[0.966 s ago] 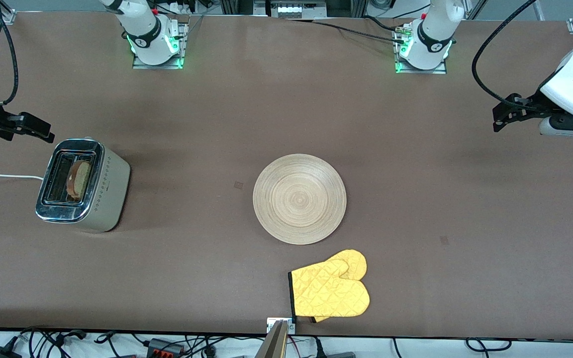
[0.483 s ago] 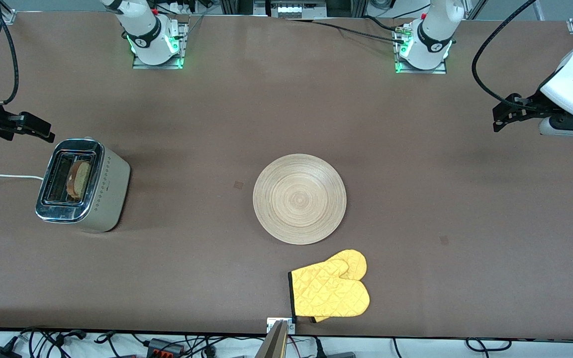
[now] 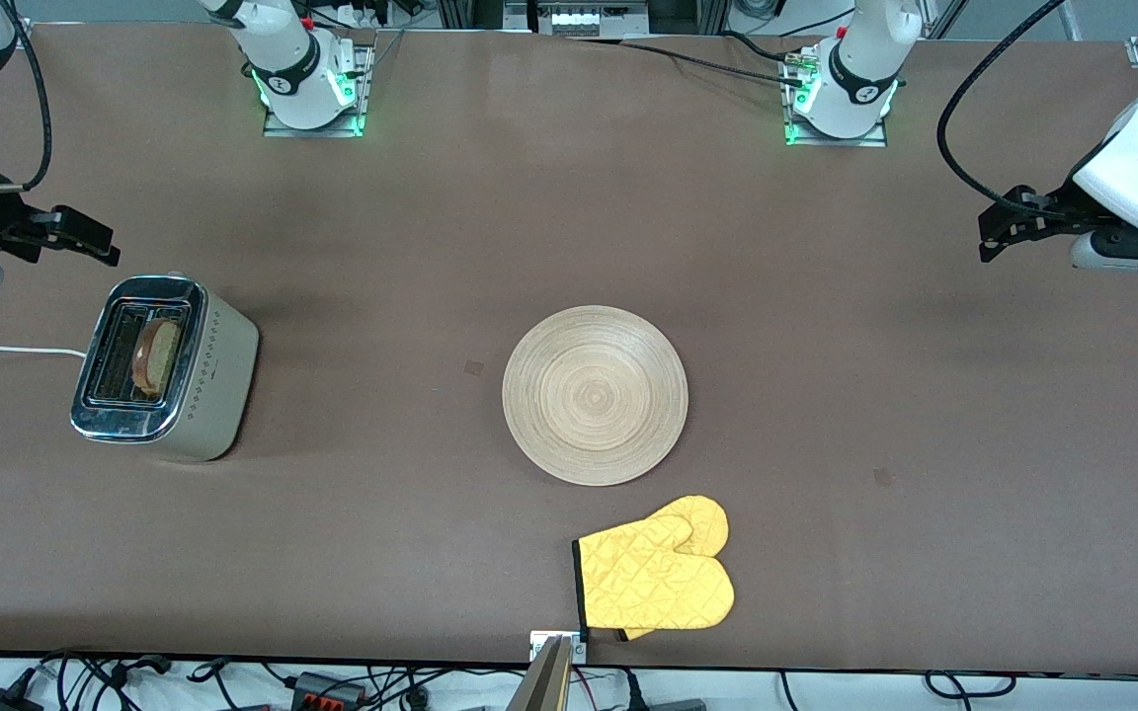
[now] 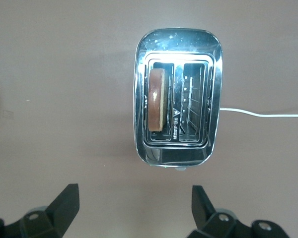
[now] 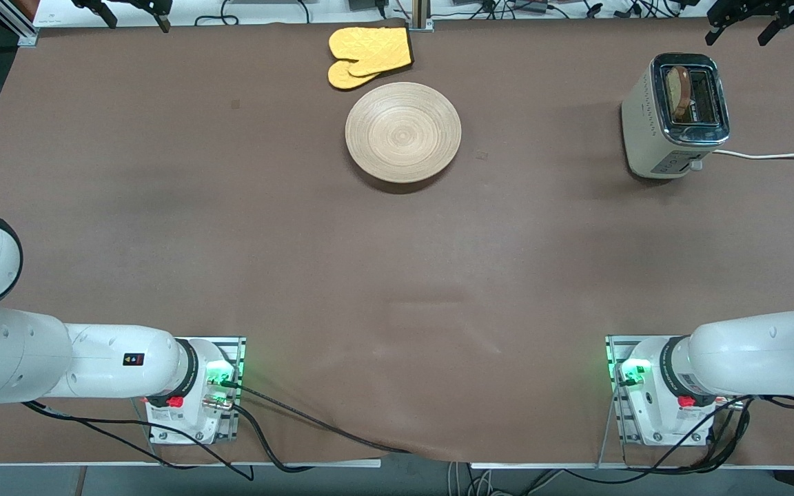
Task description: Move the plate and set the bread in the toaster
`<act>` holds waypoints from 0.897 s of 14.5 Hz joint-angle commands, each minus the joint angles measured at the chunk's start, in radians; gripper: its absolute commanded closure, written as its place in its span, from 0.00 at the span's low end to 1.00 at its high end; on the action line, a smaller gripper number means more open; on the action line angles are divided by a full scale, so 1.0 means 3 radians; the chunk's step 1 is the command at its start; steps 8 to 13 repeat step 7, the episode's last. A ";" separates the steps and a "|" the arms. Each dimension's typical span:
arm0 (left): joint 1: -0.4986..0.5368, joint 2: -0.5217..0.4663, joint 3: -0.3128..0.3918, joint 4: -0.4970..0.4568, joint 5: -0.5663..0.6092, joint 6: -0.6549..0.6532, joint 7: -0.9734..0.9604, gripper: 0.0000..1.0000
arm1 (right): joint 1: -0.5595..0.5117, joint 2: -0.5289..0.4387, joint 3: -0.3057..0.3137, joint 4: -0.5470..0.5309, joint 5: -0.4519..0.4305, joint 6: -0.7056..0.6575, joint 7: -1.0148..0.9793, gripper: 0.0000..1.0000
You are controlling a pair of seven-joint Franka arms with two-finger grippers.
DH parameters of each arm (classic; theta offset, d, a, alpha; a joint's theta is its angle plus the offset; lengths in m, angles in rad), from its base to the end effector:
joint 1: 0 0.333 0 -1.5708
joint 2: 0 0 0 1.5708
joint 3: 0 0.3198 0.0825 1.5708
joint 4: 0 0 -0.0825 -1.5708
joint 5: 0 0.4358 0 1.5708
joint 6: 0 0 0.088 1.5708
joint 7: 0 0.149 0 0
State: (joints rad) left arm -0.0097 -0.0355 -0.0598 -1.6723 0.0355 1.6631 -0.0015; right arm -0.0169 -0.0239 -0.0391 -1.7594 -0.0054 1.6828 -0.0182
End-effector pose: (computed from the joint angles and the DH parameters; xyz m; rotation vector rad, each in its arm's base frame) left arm 0.6022 -0.0374 0.5625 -3.1028 0.1099 -0.0428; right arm 0.5973 -0.0344 0.5112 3.1375 -0.0581 -0.0829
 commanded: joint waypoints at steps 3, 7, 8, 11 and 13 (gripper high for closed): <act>0.0007 0.0026 -0.0005 0.0088 -0.0016 -0.0078 0.0031 0.00 | -0.0066 -0.0120 0.0064 -0.0144 -0.0013 0.0025 -0.0062 0.00; 0.0007 0.0026 -0.0005 0.0088 -0.0016 -0.0078 0.0031 0.00 | -0.0061 -0.0115 0.0069 -0.0143 -0.0002 0.0036 -0.0062 0.00; 0.0007 0.0026 -0.0005 0.0088 -0.0016 -0.0078 0.0031 0.00 | -0.0061 -0.0115 0.0069 -0.0143 -0.0002 0.0036 -0.0062 0.00; 0.0007 0.0026 -0.0005 0.0088 -0.0016 -0.0078 0.0031 0.00 | -0.0061 -0.0115 0.0069 -0.0143 -0.0002 0.0036 -0.0062 0.00; 0.0007 0.0026 -0.0005 0.0088 -0.0016 -0.0078 0.0031 0.00 | -0.0061 -0.0115 0.0069 -0.0143 -0.0002 0.0036 -0.0062 0.00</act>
